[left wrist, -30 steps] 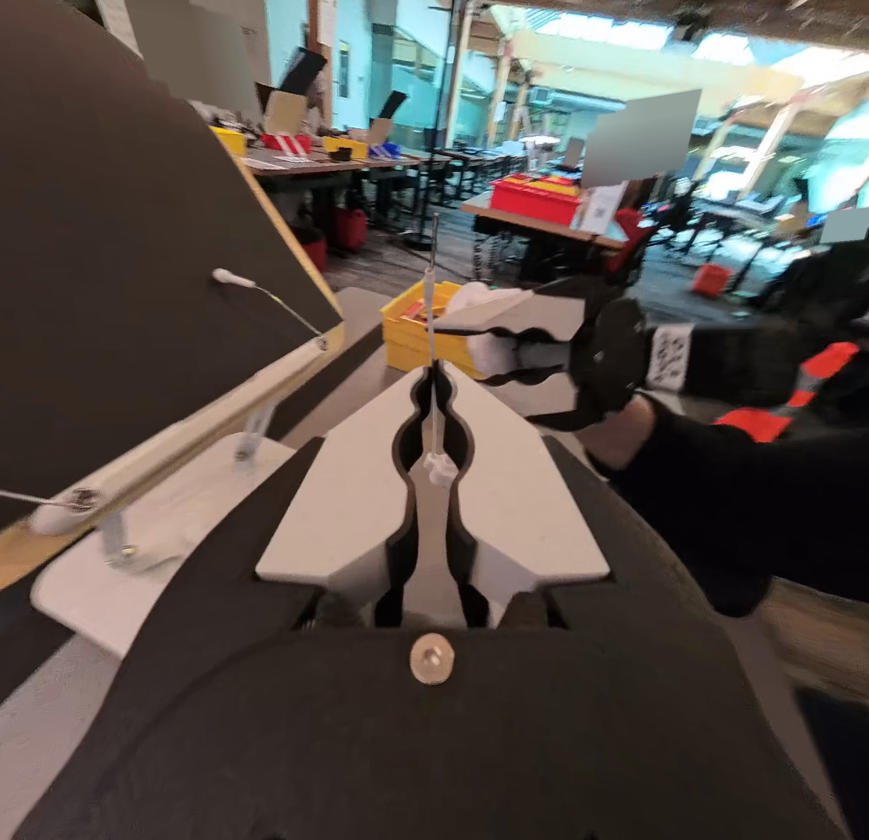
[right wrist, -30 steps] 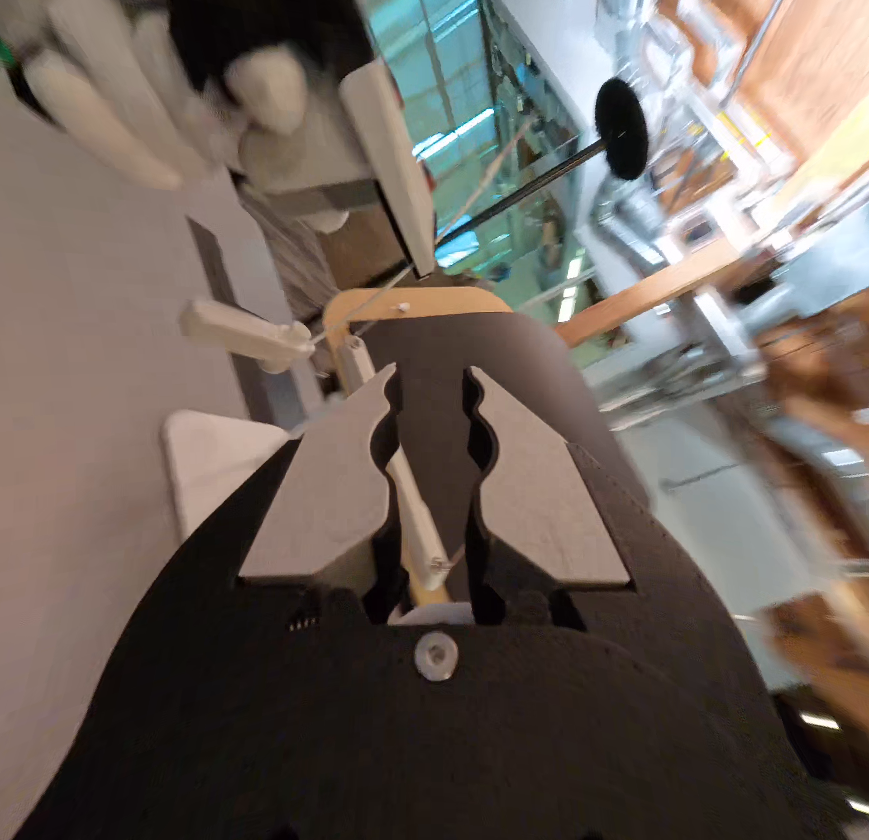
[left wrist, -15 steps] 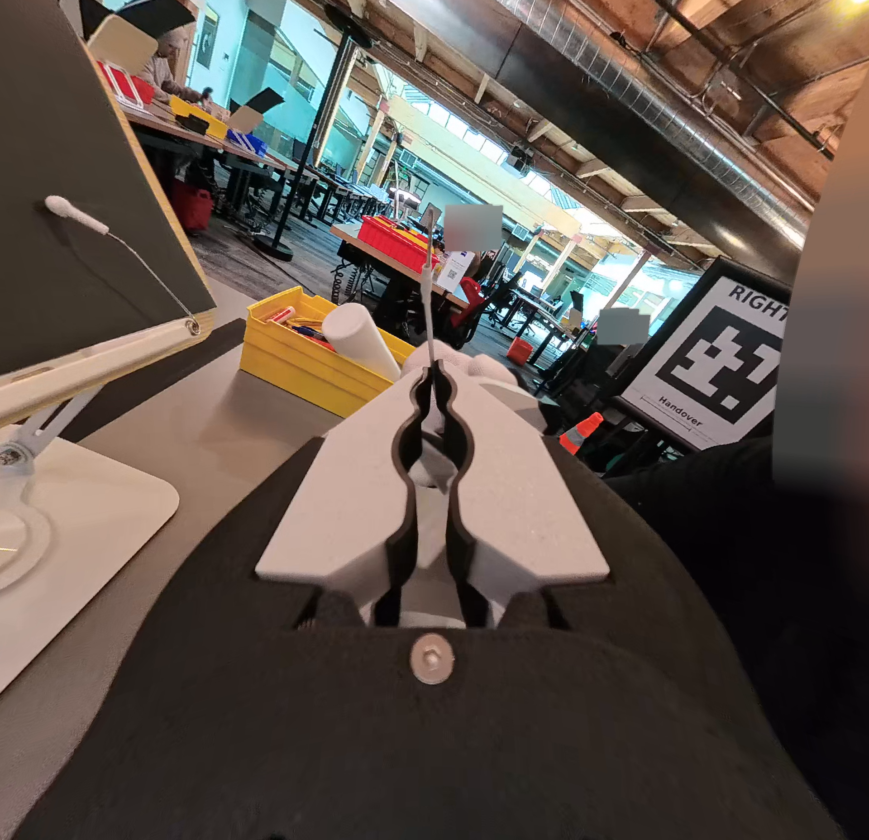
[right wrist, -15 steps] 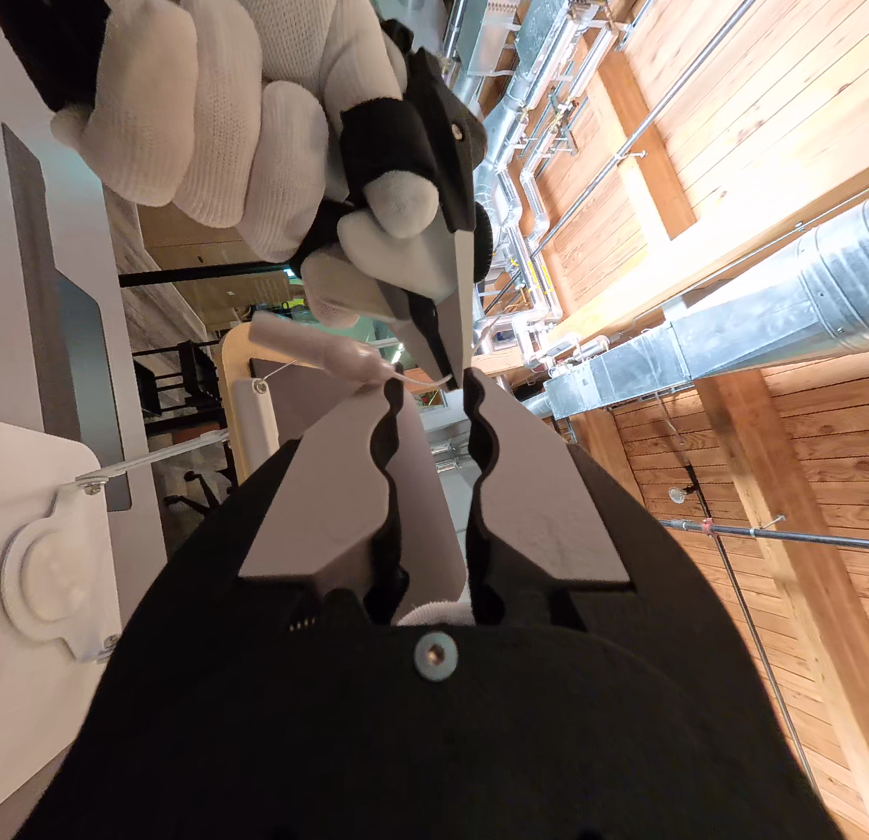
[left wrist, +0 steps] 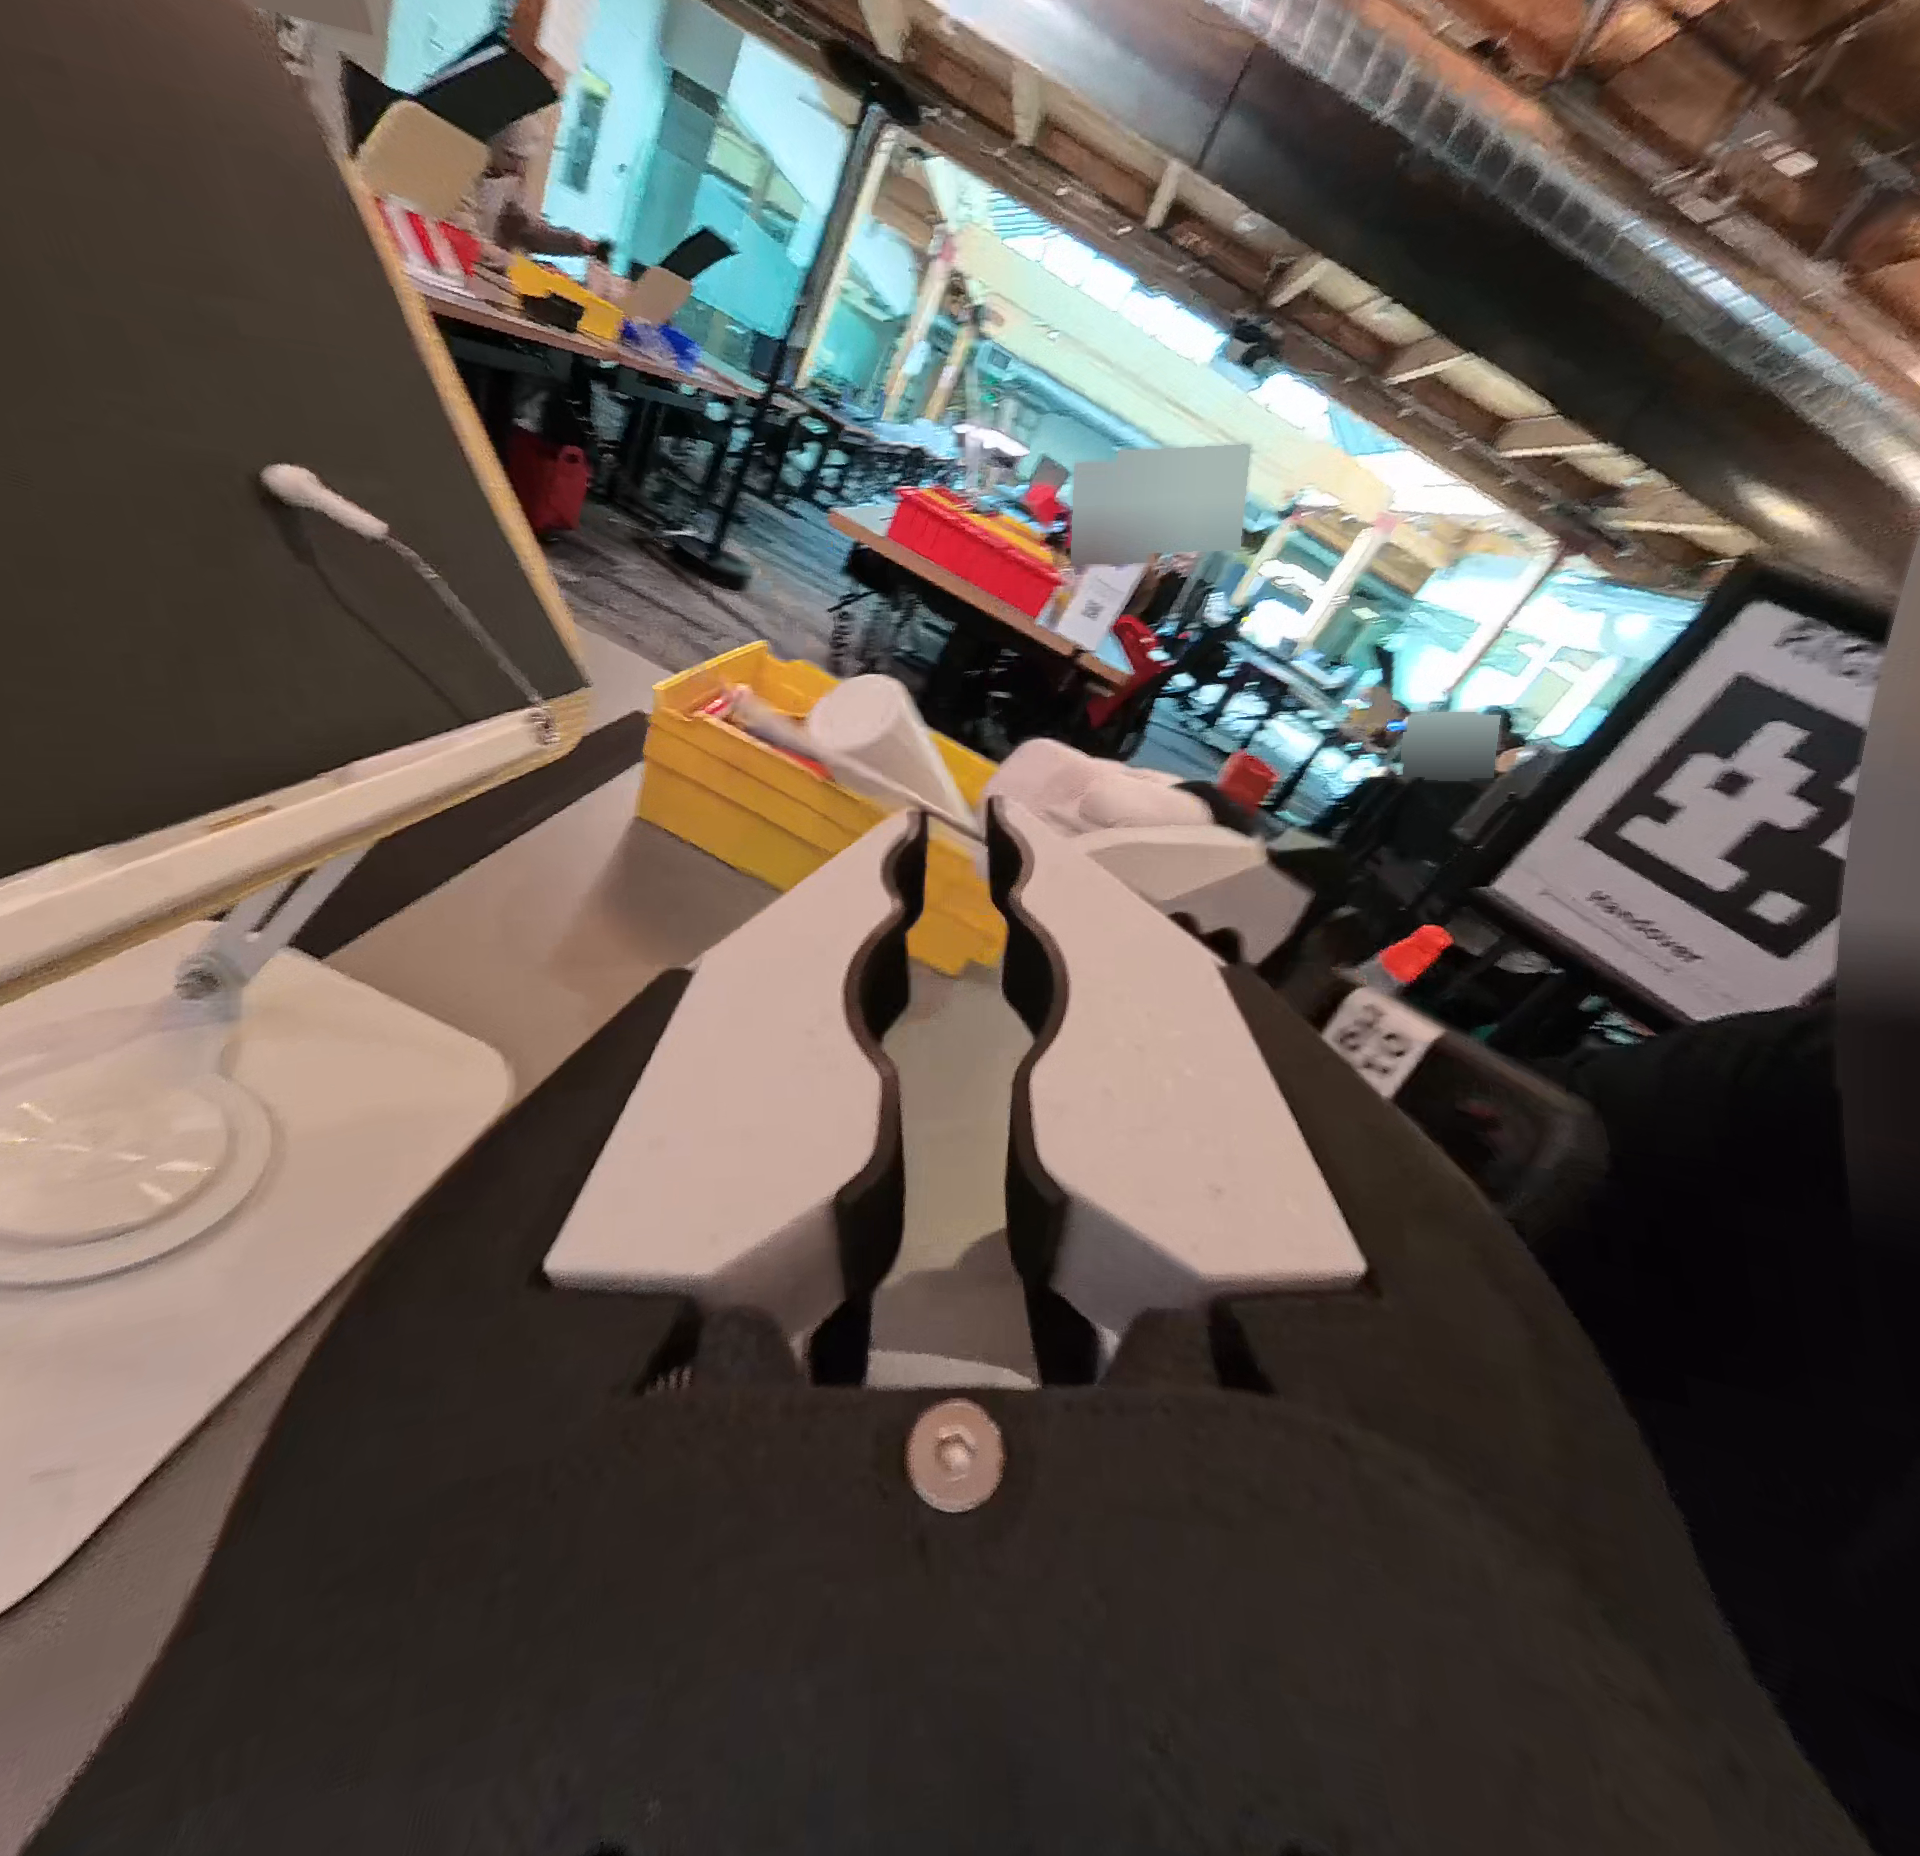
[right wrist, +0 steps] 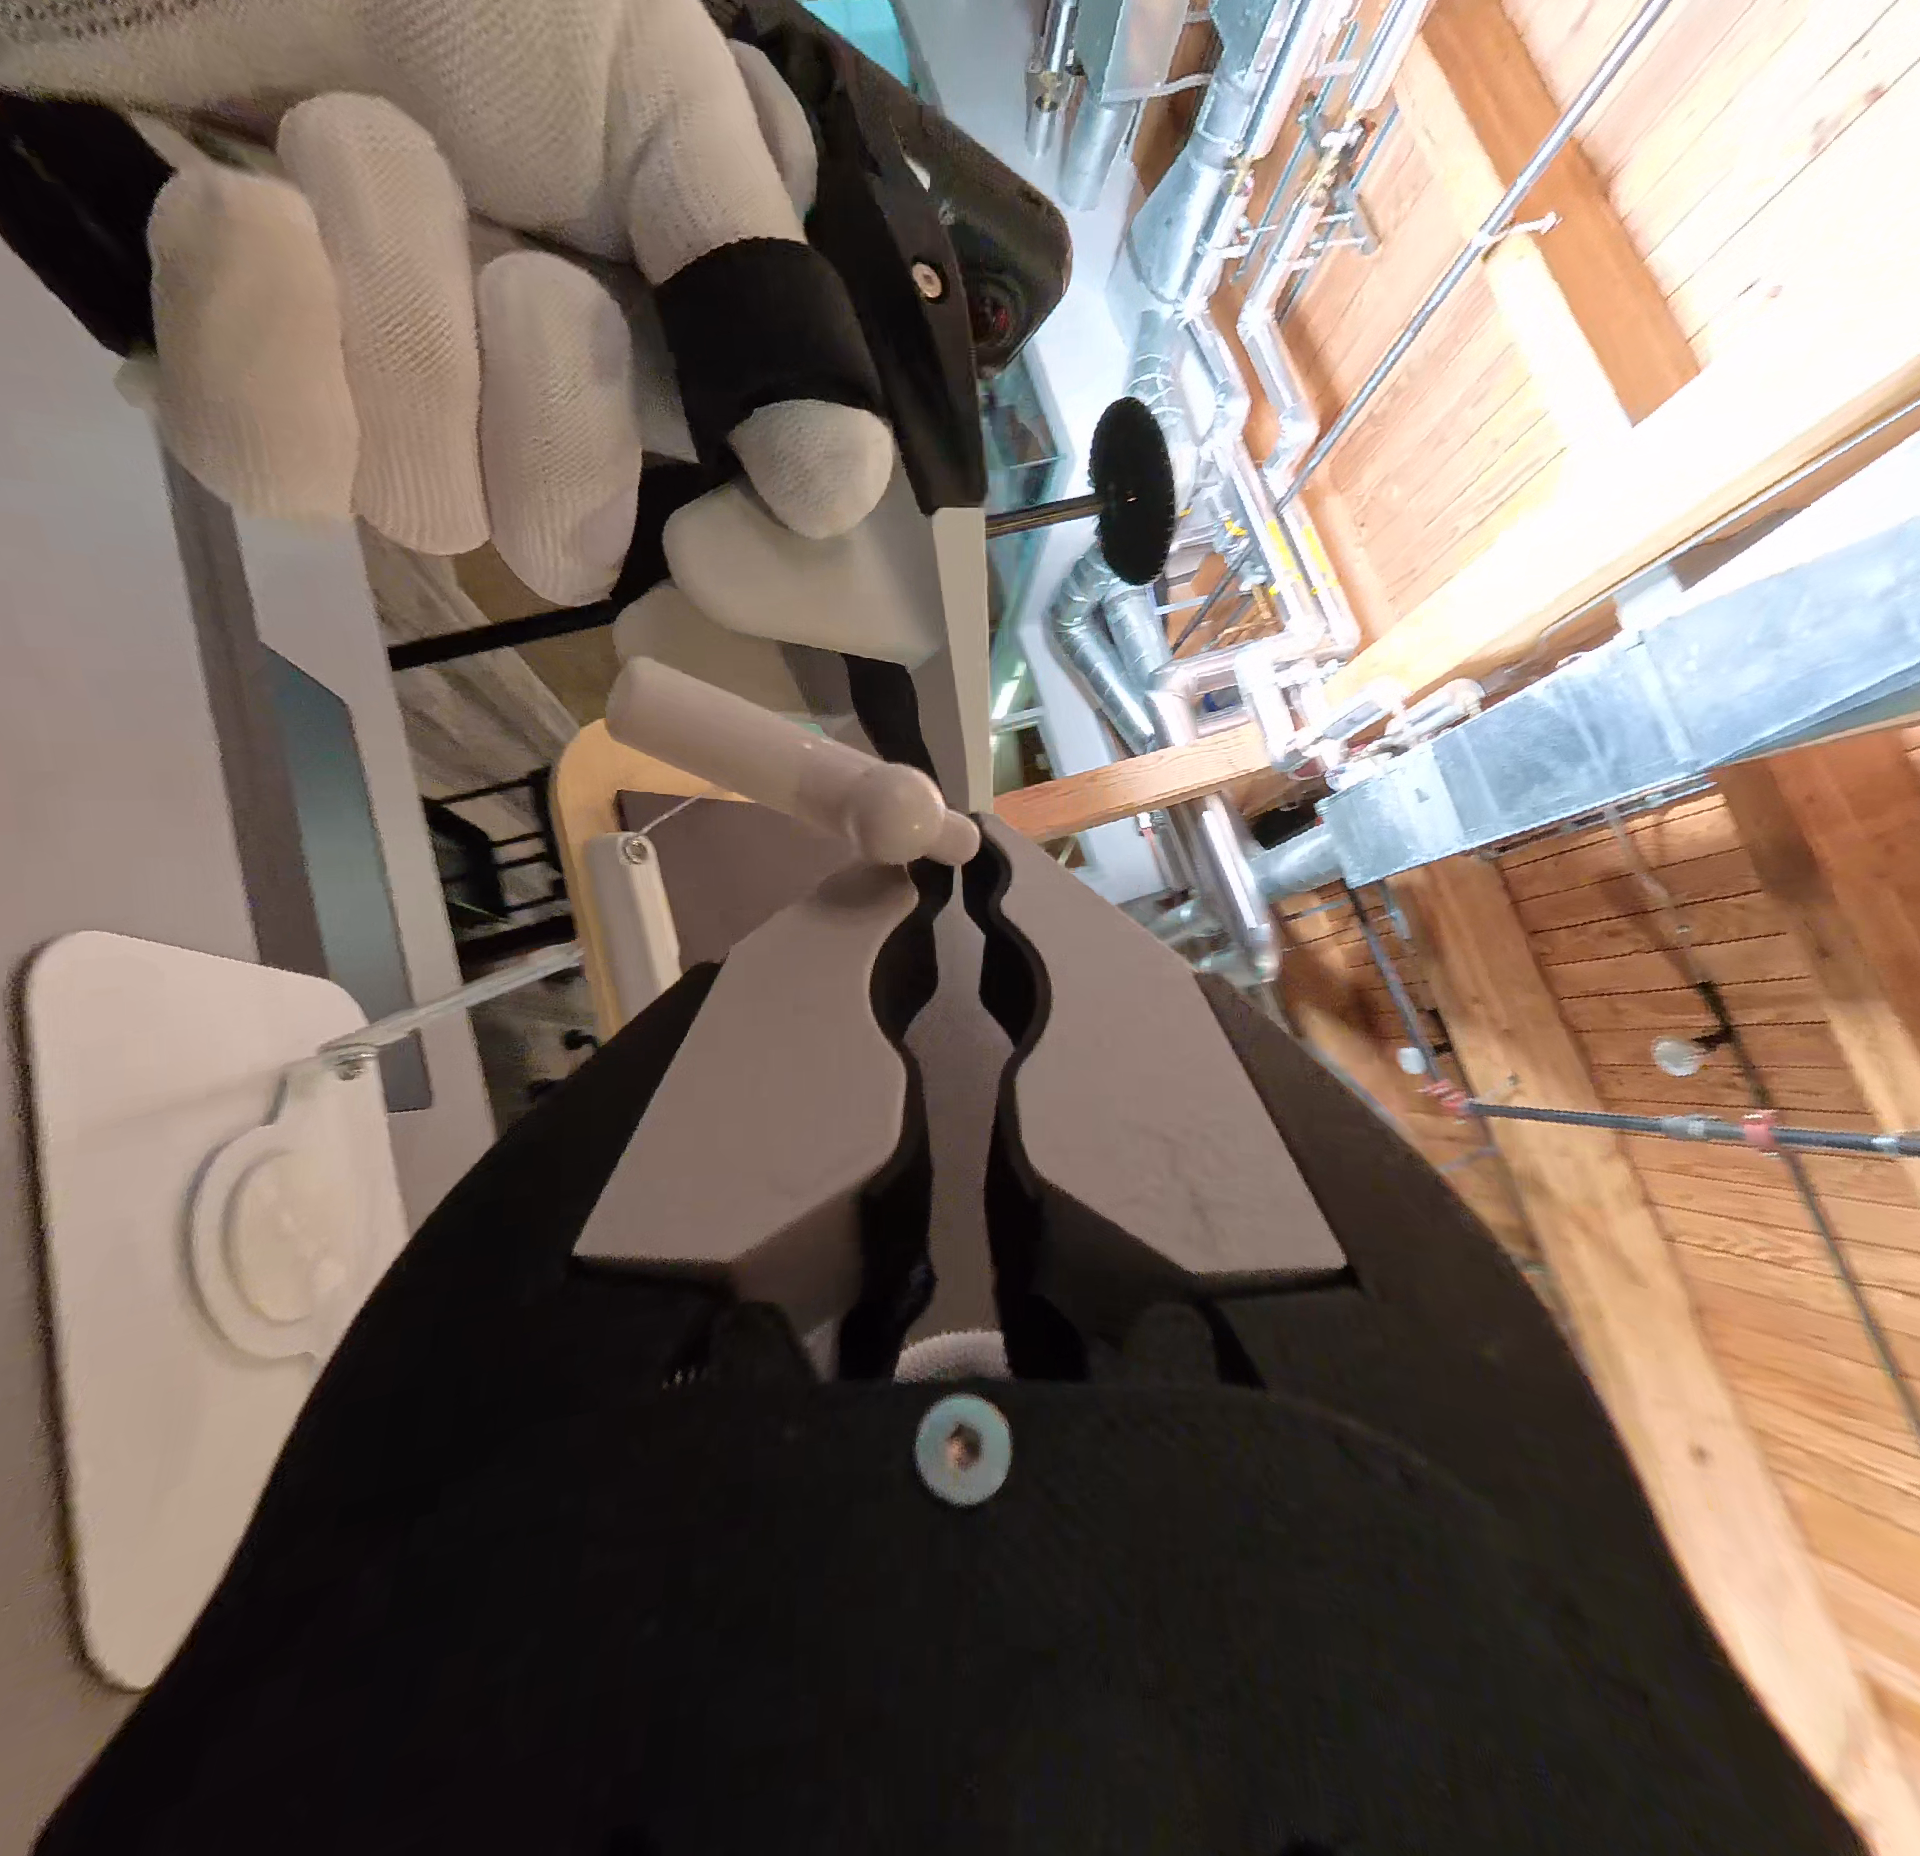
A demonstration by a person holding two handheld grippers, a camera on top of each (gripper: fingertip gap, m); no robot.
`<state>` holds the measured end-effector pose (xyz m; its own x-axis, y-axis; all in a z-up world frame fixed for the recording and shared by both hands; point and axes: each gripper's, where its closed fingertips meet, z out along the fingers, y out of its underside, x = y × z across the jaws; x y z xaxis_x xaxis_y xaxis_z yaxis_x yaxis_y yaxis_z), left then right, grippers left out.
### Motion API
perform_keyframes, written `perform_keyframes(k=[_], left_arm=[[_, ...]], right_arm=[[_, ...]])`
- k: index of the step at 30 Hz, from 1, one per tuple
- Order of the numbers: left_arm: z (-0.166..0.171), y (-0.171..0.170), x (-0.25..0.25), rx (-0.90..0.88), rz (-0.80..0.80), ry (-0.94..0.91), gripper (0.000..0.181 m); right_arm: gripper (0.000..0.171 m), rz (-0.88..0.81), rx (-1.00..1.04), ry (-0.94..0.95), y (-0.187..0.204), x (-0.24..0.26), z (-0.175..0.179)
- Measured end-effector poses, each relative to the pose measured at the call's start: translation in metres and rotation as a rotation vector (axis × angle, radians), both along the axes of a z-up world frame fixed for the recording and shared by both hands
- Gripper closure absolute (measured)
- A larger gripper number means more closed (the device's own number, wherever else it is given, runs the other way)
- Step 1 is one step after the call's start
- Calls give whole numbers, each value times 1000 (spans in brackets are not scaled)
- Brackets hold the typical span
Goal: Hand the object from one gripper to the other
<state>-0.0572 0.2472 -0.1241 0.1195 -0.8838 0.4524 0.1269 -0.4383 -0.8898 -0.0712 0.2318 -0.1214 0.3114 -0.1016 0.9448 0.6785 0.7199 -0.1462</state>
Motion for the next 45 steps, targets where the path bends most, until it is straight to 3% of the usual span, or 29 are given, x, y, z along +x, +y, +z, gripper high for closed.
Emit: perform_keyframes(k=[2, 6, 12, 17, 23, 28, 45], left_arm=[[-8, 15, -6, 42, 103, 63, 159], [-5, 26, -20, 152, 212, 124, 157], [3, 12, -20, 646, 359, 387, 156], [-8, 0, -3, 1014, 409, 608, 149], [-31, -4, 15, 1143, 368, 751, 143], [-37, 2, 16, 1138, 392, 817, 144], [-54, 13, 23, 1143, 428, 940, 181]], right_arm=[[171, 25, -114, 23, 6, 3, -3], [171, 71, -358, 75, 19, 15, -9], [171, 196, -803, 191, 29, 30, -24], [171, 375, -1161, 360, 25, 33, -27], [171, 600, -1478, 470, 14, 28, -32], [171, 582, -1507, 491, 20, 33, -37], [171, 556, -1532, 472, 17, 25, -44]])
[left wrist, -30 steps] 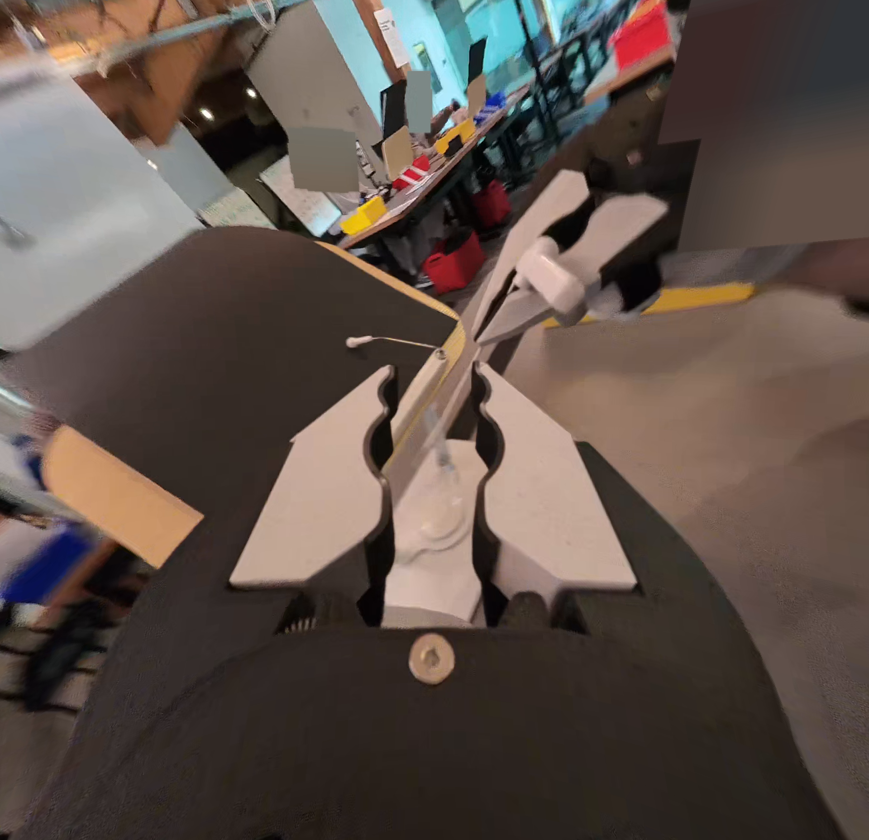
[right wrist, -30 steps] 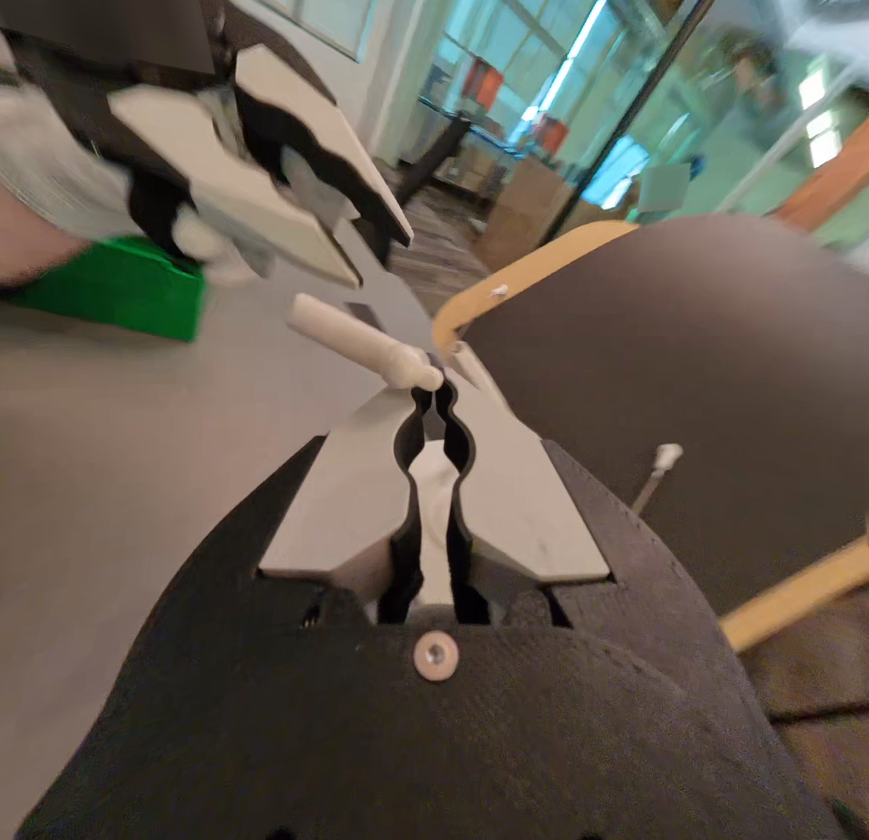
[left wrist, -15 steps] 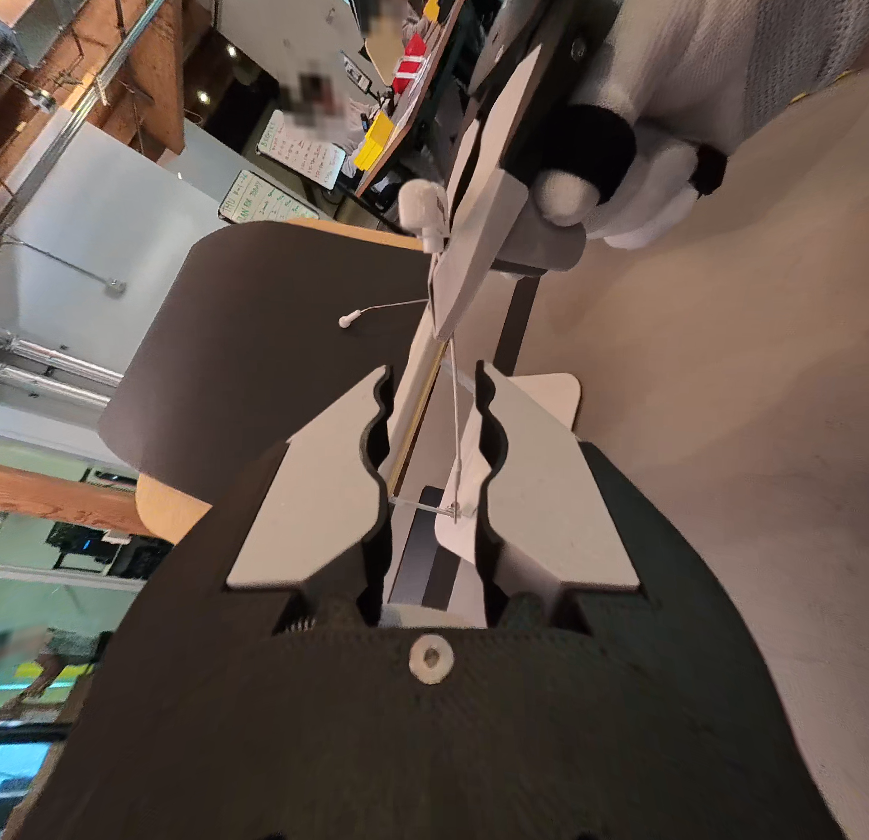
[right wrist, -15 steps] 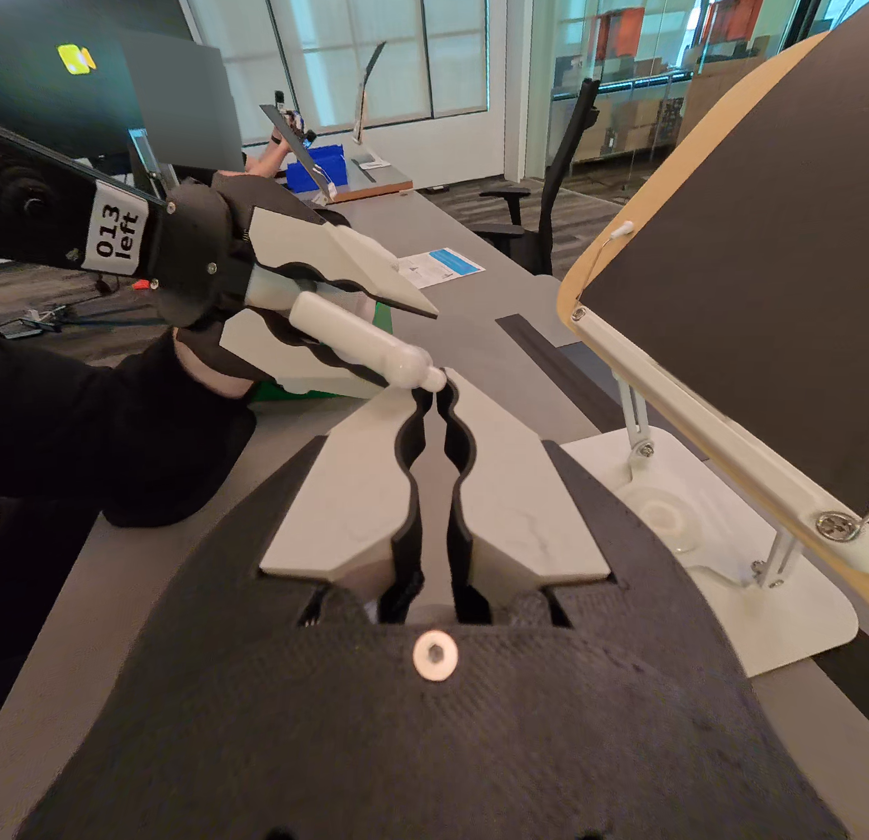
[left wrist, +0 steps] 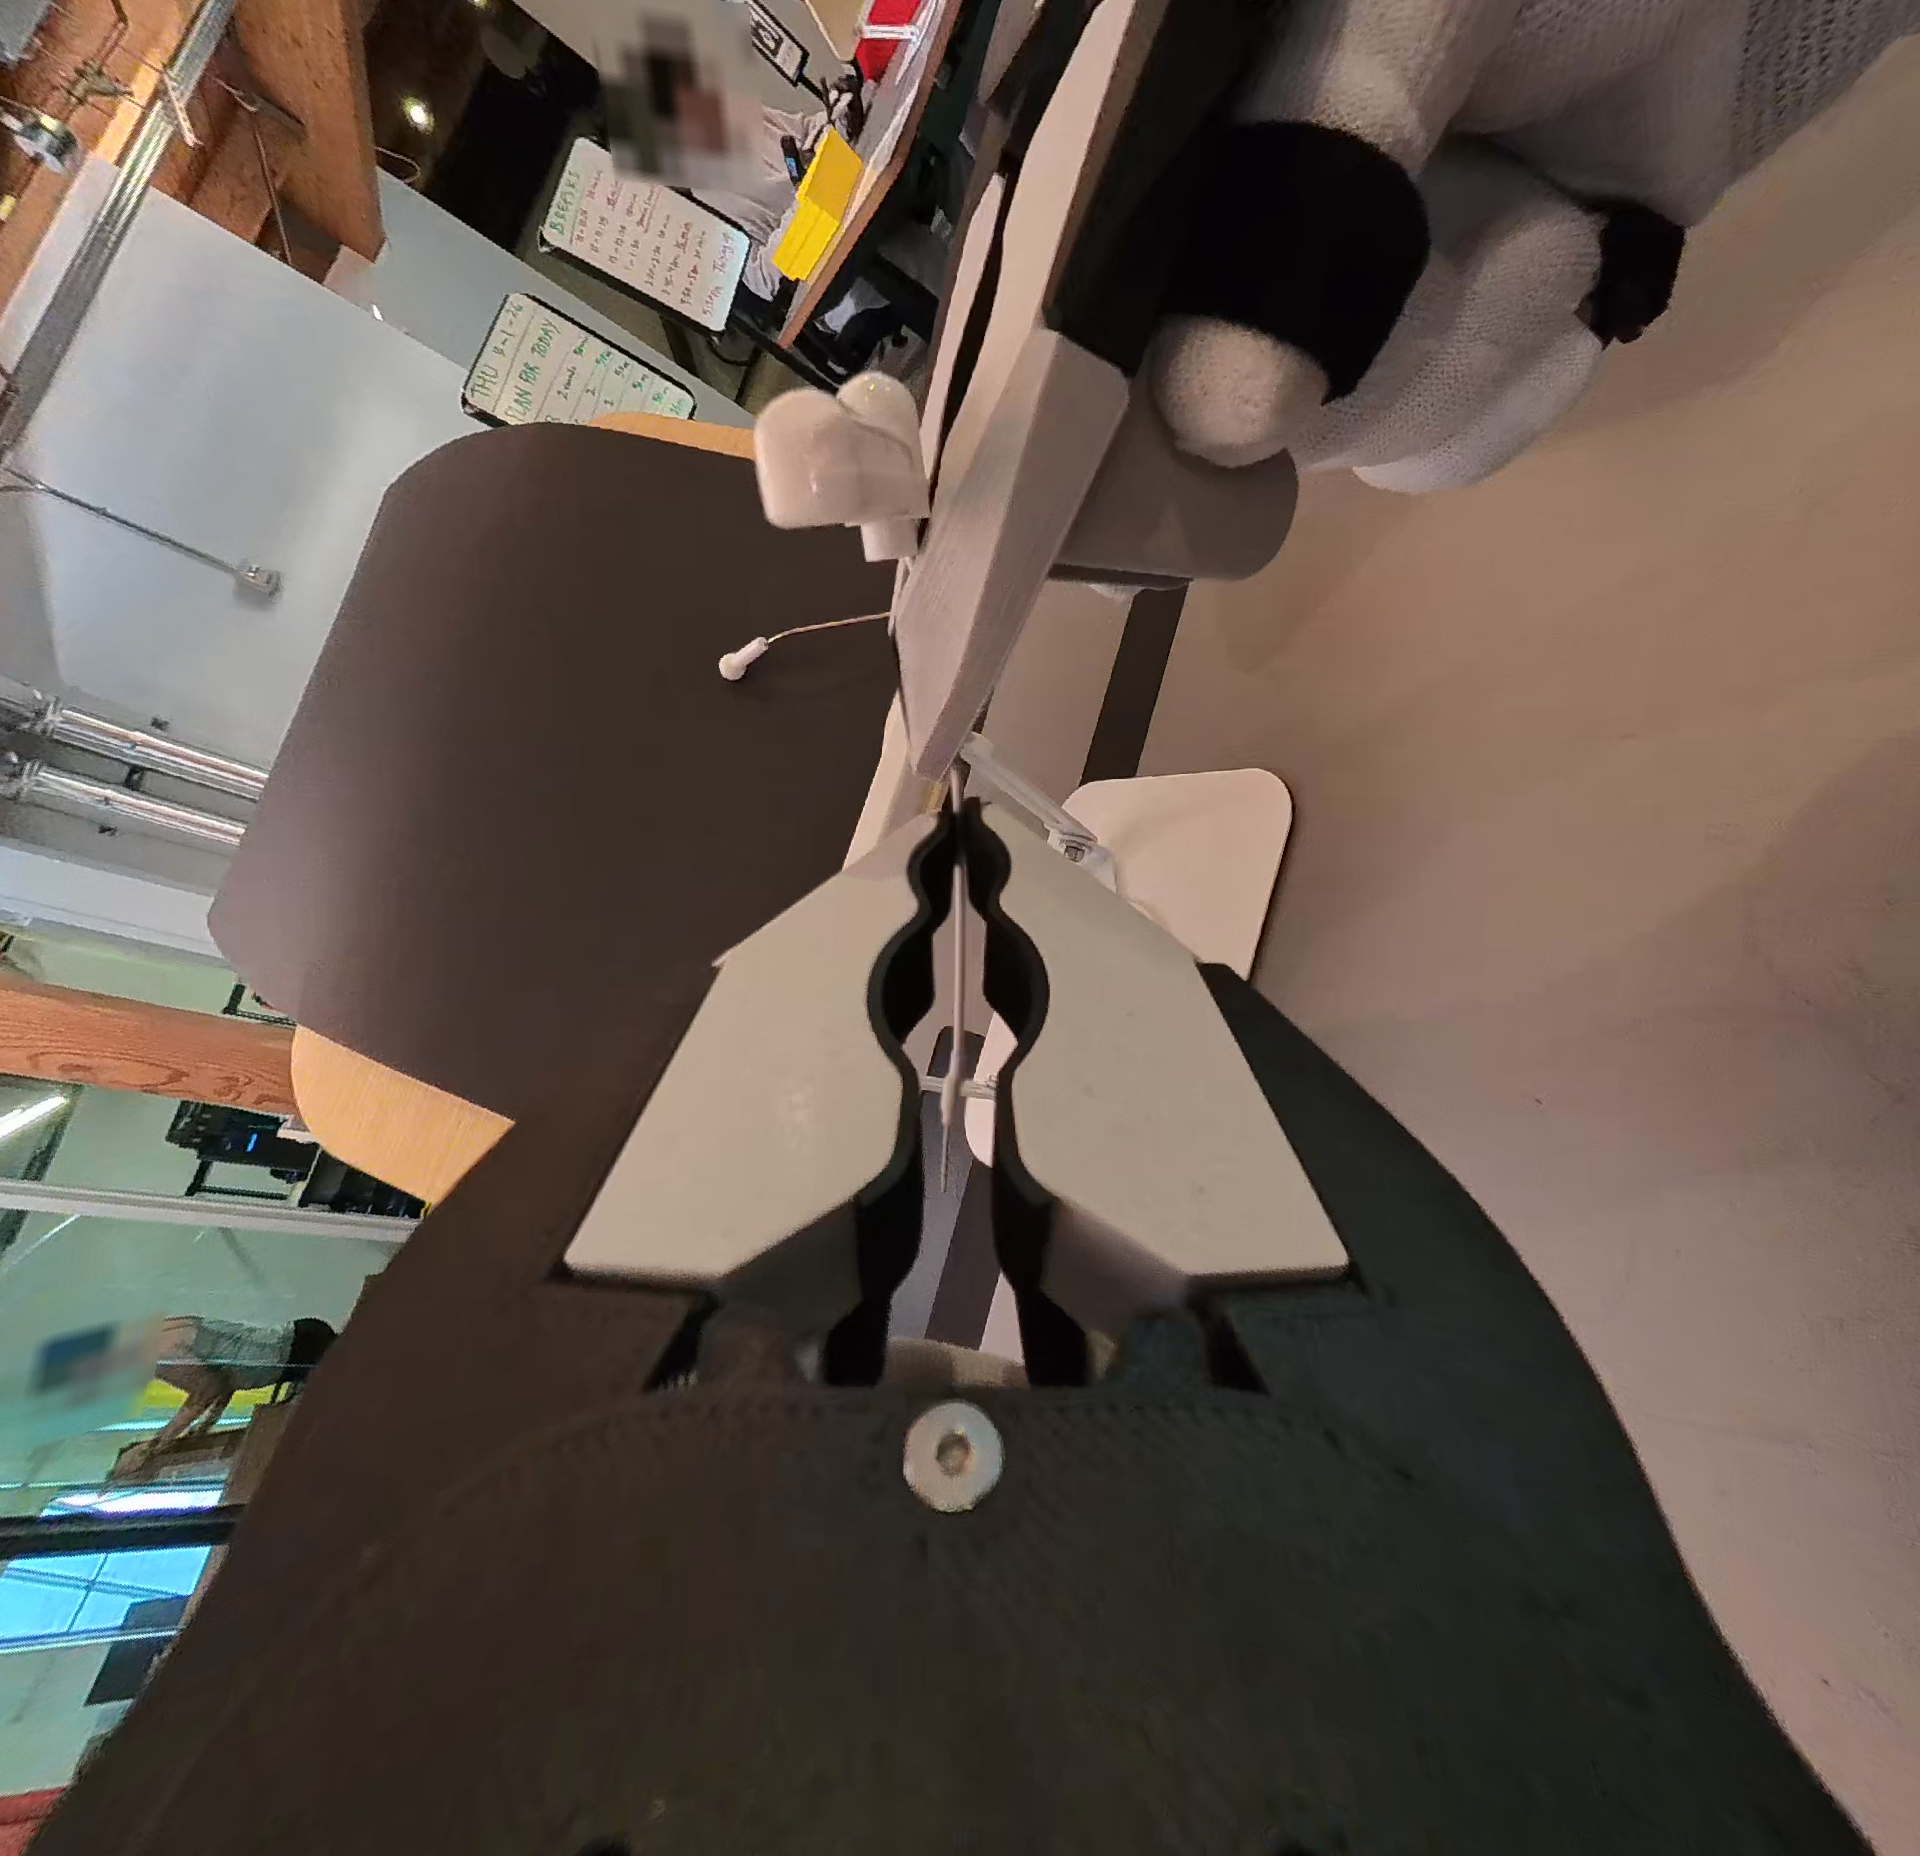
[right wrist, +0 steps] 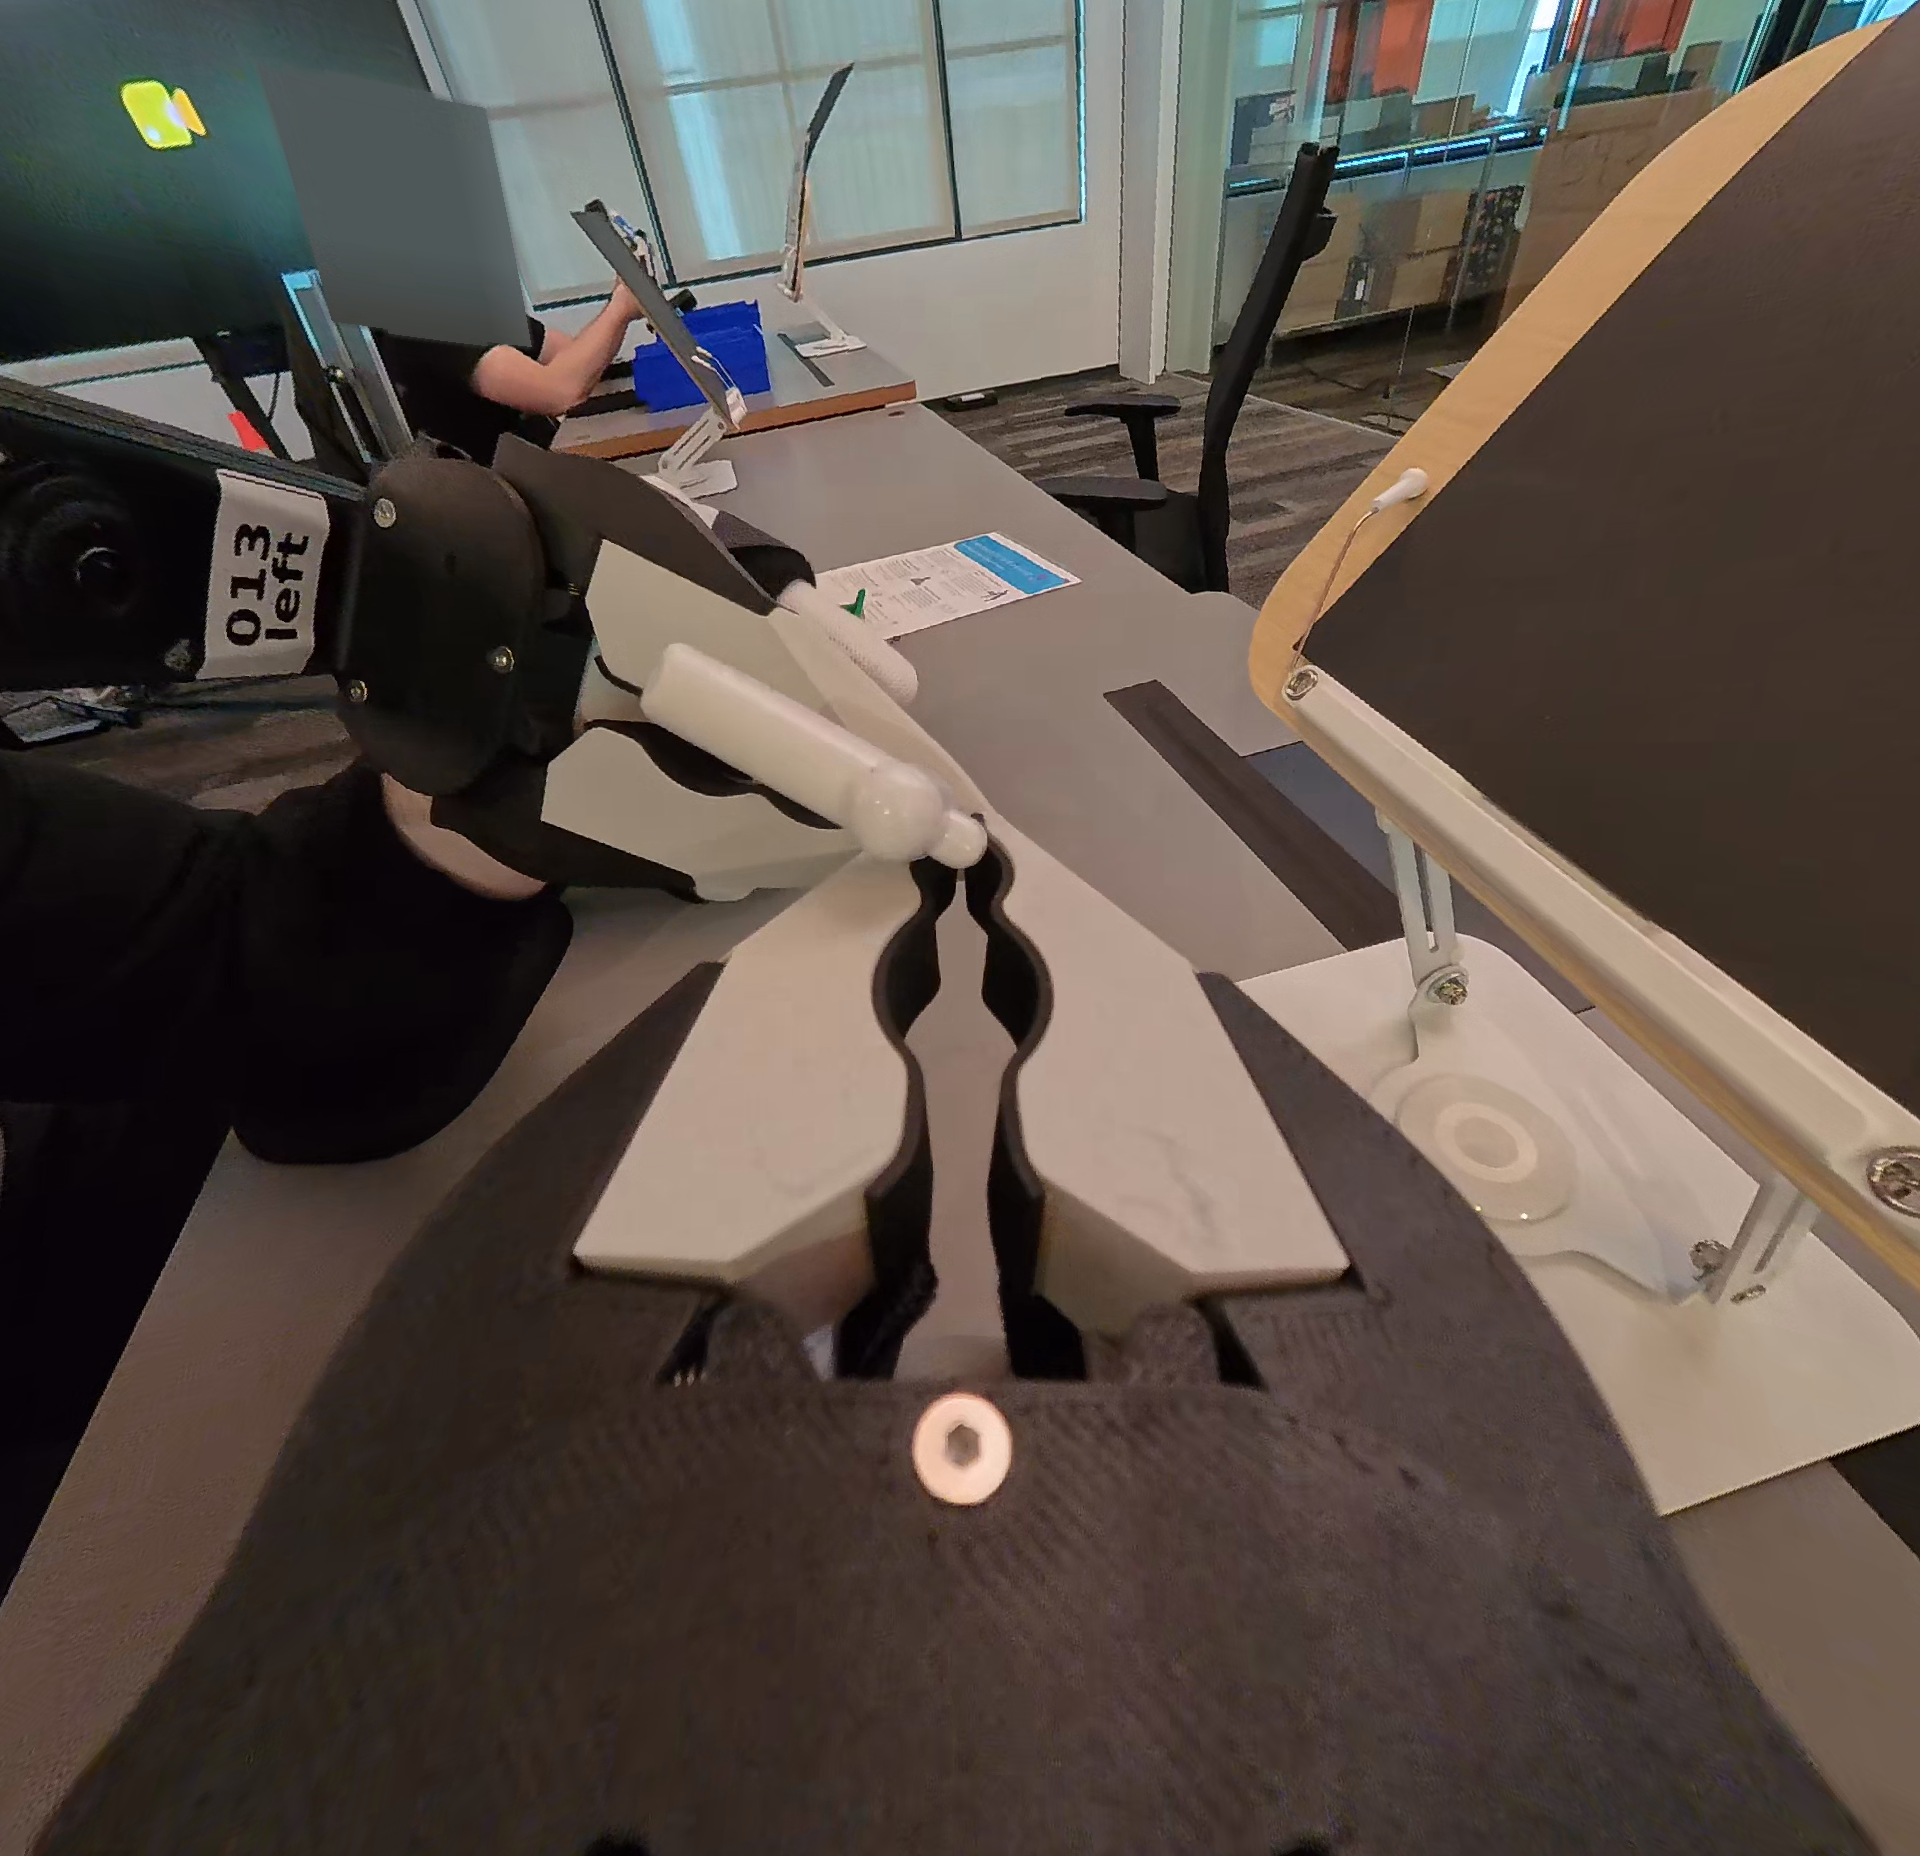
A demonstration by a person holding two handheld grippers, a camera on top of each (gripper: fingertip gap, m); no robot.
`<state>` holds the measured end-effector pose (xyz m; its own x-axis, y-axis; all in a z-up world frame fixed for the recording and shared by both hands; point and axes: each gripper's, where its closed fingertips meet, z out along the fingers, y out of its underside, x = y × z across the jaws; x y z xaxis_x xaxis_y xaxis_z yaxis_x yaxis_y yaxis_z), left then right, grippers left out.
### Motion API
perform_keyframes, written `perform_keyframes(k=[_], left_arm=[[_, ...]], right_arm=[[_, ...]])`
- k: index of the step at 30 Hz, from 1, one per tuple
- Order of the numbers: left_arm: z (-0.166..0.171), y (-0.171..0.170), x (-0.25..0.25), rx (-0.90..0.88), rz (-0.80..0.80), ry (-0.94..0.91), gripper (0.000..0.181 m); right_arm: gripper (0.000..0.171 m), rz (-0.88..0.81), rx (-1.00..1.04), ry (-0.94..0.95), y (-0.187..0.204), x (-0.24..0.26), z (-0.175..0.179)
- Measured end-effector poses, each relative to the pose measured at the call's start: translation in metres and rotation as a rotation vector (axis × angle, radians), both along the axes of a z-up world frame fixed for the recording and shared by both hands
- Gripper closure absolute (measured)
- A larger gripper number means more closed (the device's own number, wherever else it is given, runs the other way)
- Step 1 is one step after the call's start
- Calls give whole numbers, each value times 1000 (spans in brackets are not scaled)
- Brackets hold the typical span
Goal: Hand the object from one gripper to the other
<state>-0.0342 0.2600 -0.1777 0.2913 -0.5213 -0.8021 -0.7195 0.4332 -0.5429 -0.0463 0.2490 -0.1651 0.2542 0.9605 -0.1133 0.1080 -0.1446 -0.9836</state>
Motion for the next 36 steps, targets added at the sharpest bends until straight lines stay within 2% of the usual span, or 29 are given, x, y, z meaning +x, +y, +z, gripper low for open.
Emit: perform_keyframes(k=[11, 31, 36], left_arm=[[2, 2, 1, -50, -6, -58, 181], [10, 2, 2, 25, -1, -69, 181], [12, 3, 0, 43, 10, -74, 174]], right_arm=[[171, -19, 5, 9, 1, 0, 3], [171, -52, 25, 21, 2, -1, 10], [171, -65, 29, 12, 5, 0, 9]])
